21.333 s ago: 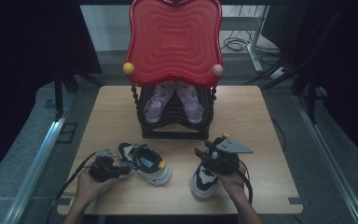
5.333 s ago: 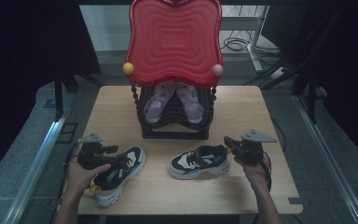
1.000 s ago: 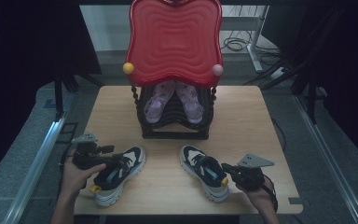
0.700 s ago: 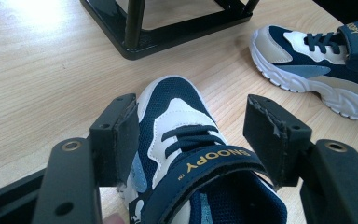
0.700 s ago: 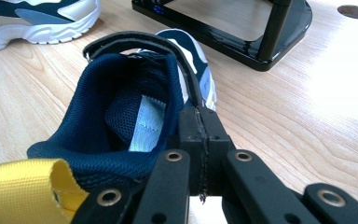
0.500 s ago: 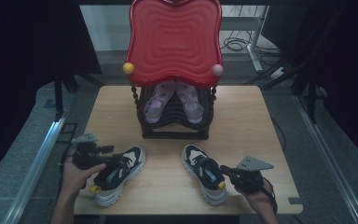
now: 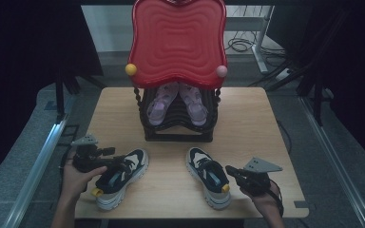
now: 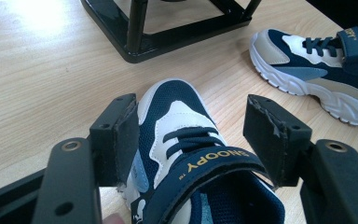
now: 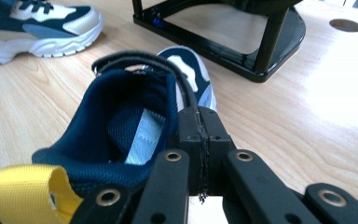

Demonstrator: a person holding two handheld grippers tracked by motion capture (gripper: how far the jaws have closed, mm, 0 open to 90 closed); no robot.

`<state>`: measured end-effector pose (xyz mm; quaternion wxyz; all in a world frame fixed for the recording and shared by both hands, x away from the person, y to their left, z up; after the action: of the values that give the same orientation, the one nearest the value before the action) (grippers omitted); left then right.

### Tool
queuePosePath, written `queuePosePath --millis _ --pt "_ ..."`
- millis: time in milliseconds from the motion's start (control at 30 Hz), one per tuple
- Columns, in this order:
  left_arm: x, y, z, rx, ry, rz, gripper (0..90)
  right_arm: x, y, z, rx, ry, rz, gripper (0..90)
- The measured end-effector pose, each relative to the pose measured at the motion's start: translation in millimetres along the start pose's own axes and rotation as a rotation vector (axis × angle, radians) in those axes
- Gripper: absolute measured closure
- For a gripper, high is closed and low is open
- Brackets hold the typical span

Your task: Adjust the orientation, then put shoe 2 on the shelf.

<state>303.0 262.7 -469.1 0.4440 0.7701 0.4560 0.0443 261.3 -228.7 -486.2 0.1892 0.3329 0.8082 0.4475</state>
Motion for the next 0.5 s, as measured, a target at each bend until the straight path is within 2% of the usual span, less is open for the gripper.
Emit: queuePosePath --millis 233,400,500 --pt "-2.8 1.6 -5.0 -0.018 0.001 0.005 36.5 -3.8 10.6 4.1 -0.046 0.028 0.022 84.3" --pt "-4.2 1.2 -6.5 -0.021 -0.004 0.004 36.6 -1.2 19.3 11.8 -0.055 0.05 0.022 67.8" --pt "-5.3 0.3 -10.0 -0.028 -0.006 0.007 36.5 1.7 22.9 13.7 -0.065 0.043 0.025 60.4"
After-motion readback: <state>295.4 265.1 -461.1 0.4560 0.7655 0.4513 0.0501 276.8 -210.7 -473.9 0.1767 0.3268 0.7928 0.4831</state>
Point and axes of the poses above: each handheld gripper's, and its own axes: z roughly forward along the jaws, y roughly out of its top, x roughly to its left, the point moved 2 cm from there along z, roughly forward along the jaws, and after that the axes turned 3 degrees about -z, right-handed, at the moved point
